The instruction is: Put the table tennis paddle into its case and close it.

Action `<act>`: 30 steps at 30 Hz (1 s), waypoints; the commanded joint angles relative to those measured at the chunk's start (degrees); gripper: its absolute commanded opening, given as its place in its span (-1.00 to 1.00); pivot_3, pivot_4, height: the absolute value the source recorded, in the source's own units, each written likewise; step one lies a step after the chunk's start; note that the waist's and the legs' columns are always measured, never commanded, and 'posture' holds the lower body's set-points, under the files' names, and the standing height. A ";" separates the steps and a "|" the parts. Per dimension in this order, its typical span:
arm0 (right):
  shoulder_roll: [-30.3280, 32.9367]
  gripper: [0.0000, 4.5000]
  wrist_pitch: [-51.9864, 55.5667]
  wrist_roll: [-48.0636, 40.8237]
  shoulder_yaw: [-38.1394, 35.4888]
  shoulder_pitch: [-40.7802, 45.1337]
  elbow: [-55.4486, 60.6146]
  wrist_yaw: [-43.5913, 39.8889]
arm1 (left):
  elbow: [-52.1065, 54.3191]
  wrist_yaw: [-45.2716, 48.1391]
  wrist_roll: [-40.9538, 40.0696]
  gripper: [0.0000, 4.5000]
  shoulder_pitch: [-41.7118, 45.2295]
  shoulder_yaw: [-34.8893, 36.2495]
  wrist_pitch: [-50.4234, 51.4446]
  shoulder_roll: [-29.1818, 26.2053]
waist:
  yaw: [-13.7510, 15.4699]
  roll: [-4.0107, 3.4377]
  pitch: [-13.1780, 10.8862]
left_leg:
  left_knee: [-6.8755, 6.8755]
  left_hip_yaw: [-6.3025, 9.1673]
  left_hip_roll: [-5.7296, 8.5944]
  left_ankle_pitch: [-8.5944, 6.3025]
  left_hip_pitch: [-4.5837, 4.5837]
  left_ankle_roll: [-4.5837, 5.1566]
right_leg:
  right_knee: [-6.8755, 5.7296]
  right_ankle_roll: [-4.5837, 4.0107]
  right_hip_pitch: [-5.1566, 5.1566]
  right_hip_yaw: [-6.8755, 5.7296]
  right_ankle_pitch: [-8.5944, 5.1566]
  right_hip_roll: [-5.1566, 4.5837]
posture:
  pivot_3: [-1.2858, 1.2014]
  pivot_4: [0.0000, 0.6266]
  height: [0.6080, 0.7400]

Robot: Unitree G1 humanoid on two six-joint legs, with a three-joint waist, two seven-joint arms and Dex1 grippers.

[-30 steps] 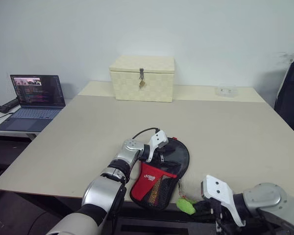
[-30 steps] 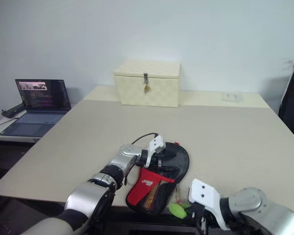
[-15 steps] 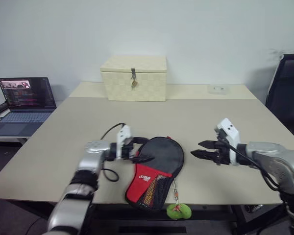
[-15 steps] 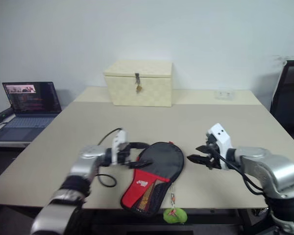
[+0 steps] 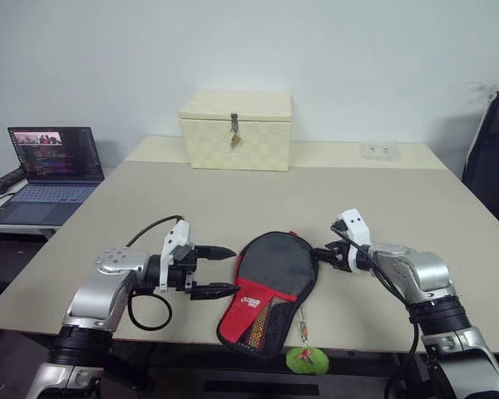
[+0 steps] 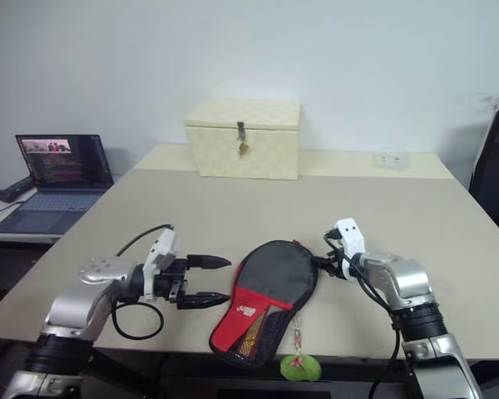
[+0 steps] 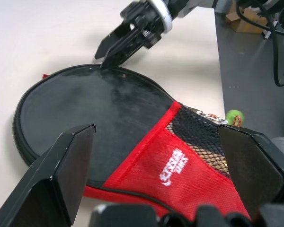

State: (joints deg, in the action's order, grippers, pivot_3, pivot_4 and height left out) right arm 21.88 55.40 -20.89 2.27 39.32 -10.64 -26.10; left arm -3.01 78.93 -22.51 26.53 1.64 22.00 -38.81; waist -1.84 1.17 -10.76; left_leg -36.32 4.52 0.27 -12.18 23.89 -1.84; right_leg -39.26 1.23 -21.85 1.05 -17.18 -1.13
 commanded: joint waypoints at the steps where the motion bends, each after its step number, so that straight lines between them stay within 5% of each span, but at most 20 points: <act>1: -1.28 0.37 0.33 -0.54 -1.66 0.31 0.28 0.20 | 3.25 -1.31 -1.64 1.00 0.17 0.86 0.54 -1.04 | 0.00 0.00 0.00 | 0.00 -0.01 -0.01 0.00 -0.01 0.00 | -0.01 0.00 0.00 0.00 0.00 0.00 | 0.03 -0.52 1.00; 4: -2.88 0.13 0.75 -0.86 -2.30 1.00 -0.91 0.37 | 3.77 -2.05 -1.66 1.00 0.35 0.29 0.65 -0.91 | -0.01 -0.01 0.00 | 0.00 -0.05 -0.01 0.00 -0.05 0.00 | -0.09 -0.01 0.00 0.03 -0.01 0.03 | 0.03 -0.52 1.00; 11: -3.19 -0.96 1.00 -0.09 -0.84 3.76 -3.03 -1.46 | 4.33 -2.96 -1.45 1.00 0.44 -0.55 0.56 -0.40 | -0.03 -0.01 -0.01 | -0.01 -0.08 0.00 0.04 -0.11 0.04 | -0.25 -0.03 -0.03 0.06 -0.02 0.05 | 0.03 -0.52 1.00; 30: -10.59 -0.98 -22.79 11.52 2.85 26.23 -37.86 -7.94 | 6.08 -6.88 -1.31 1.00 -2.19 -0.37 -0.71 -0.68 | -1.37 -0.05 -0.03 | 0.17 -0.32 -0.01 0.11 -0.08 0.05 | -0.62 -0.14 -0.45 0.33 -0.08 0.04 | 0.03 -0.52 1.00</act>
State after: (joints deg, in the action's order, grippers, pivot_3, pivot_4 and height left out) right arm 11.80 35.01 -9.91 4.86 63.63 -48.04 -32.78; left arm 0.96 72.40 -22.86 24.15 0.34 22.07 -38.88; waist -3.21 1.12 -10.79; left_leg -36.13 4.20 0.26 -12.07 23.81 -1.79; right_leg -39.89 1.08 -22.30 1.38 -17.27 -1.09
